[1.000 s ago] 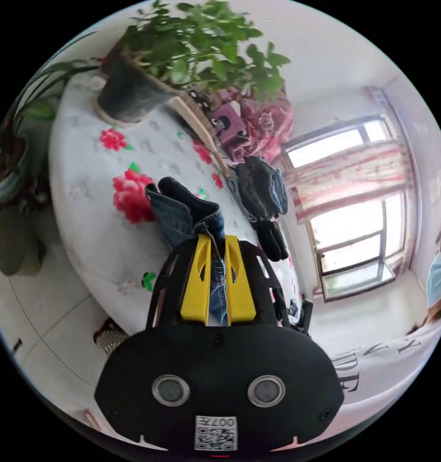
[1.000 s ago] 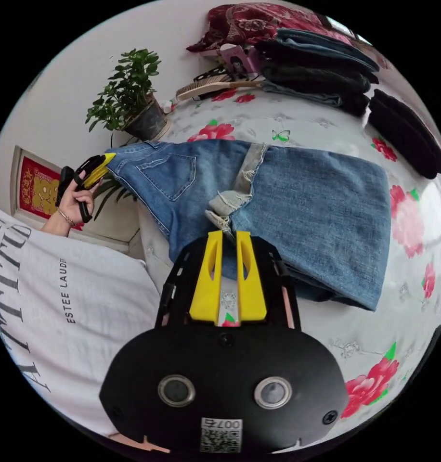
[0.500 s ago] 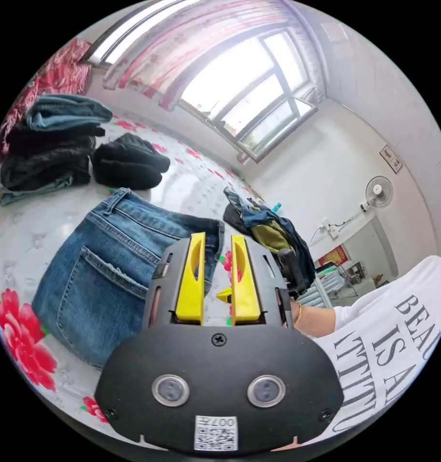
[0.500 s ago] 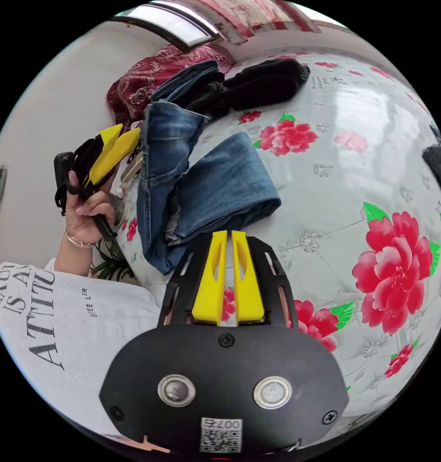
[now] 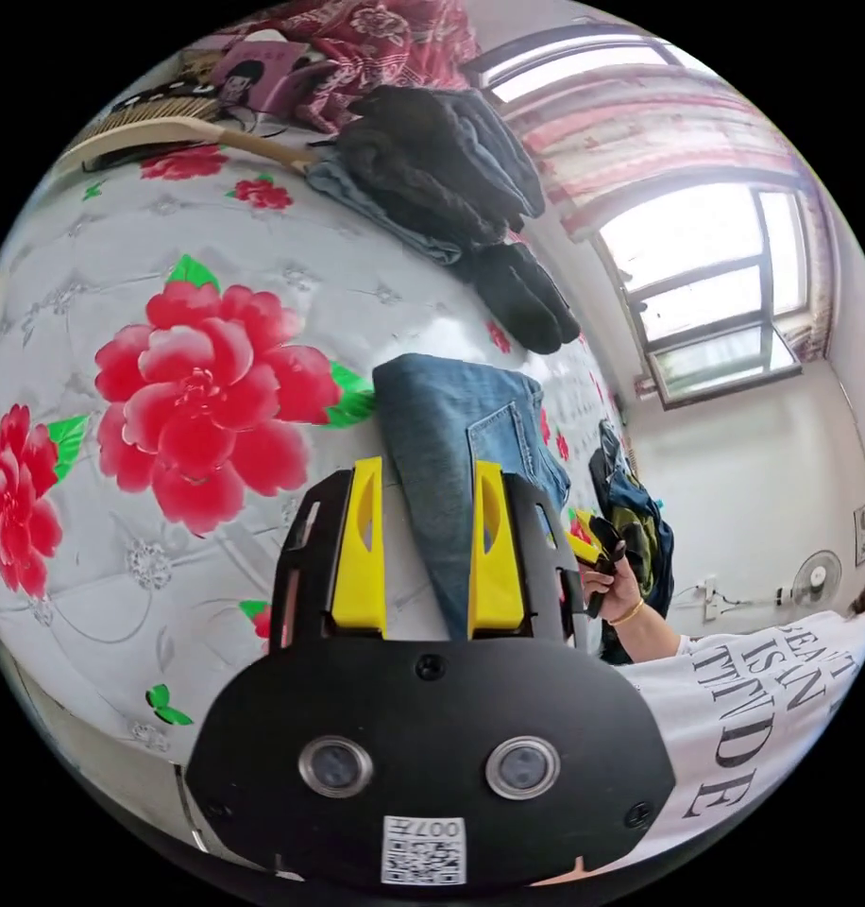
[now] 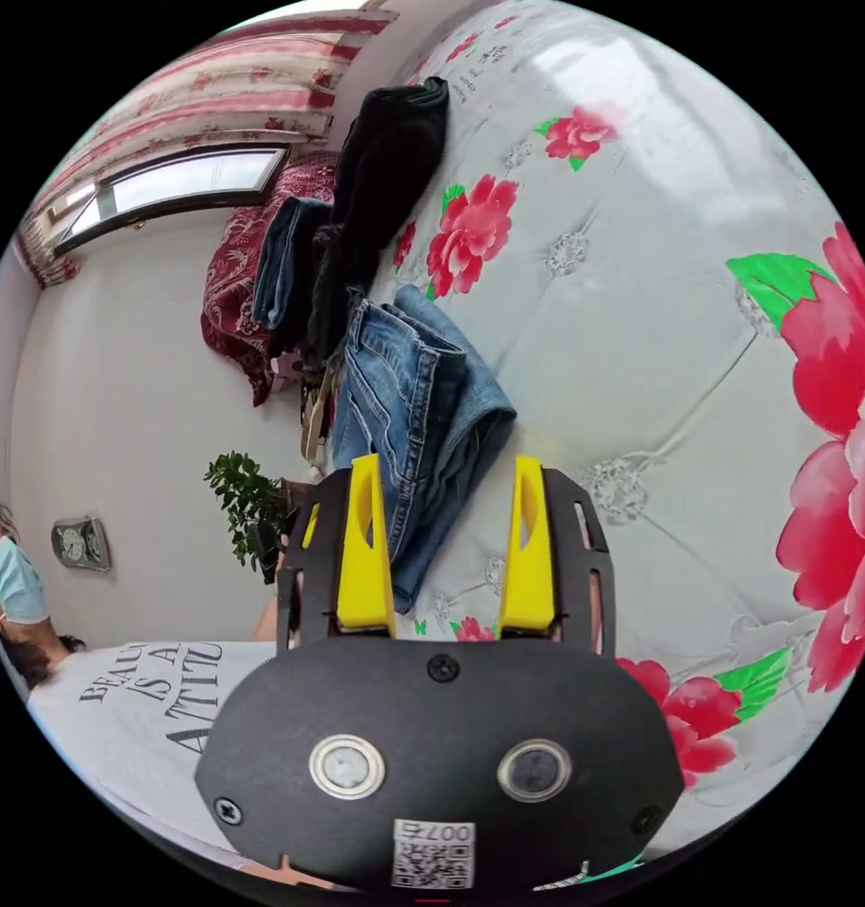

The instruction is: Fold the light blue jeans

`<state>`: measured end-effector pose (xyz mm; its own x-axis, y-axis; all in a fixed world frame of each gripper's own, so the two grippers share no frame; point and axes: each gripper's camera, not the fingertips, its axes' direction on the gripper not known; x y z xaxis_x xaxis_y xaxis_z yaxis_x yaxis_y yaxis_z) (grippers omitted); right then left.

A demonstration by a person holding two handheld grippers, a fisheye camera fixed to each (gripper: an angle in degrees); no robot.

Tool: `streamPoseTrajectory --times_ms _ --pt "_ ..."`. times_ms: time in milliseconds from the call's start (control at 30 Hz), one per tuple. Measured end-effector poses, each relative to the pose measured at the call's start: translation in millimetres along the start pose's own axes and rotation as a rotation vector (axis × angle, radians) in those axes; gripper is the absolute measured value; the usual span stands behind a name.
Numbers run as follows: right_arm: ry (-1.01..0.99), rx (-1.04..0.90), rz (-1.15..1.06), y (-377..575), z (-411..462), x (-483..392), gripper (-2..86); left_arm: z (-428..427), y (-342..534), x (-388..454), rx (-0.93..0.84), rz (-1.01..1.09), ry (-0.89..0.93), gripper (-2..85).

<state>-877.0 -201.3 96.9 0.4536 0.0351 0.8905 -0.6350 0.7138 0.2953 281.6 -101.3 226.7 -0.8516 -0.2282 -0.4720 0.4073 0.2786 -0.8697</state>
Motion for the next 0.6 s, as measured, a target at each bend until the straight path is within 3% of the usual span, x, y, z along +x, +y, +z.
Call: streamPoseTrajectory --times_ms 100,200,300,400,600 --pt "-0.027 -0.024 -0.026 -19.6 21.7 -11.5 13.4 20.0 -8.1 -33.1 -0.012 -0.071 0.020 14.5" --pt "0.093 -0.065 -0.029 -39.2 34.9 -24.7 11.0 65.1 -22.2 -62.6 -0.058 -0.162 0.162 12.4" --pt "0.100 -0.093 -0.038 -53.1 35.9 -30.1 8.4 100.6 -38.4 -73.8 -0.071 -0.204 0.268 3.8" --pt "0.096 -0.070 -0.071 -72.4 22.4 -51.5 6.4 106.3 -51.7 -54.2 -0.053 -0.138 0.292 0.7" --pt "0.161 0.027 -0.384 -162.8 -33.1 -173.9 4.3 106.1 -95.5 47.7 0.052 0.079 0.379 -0.3"
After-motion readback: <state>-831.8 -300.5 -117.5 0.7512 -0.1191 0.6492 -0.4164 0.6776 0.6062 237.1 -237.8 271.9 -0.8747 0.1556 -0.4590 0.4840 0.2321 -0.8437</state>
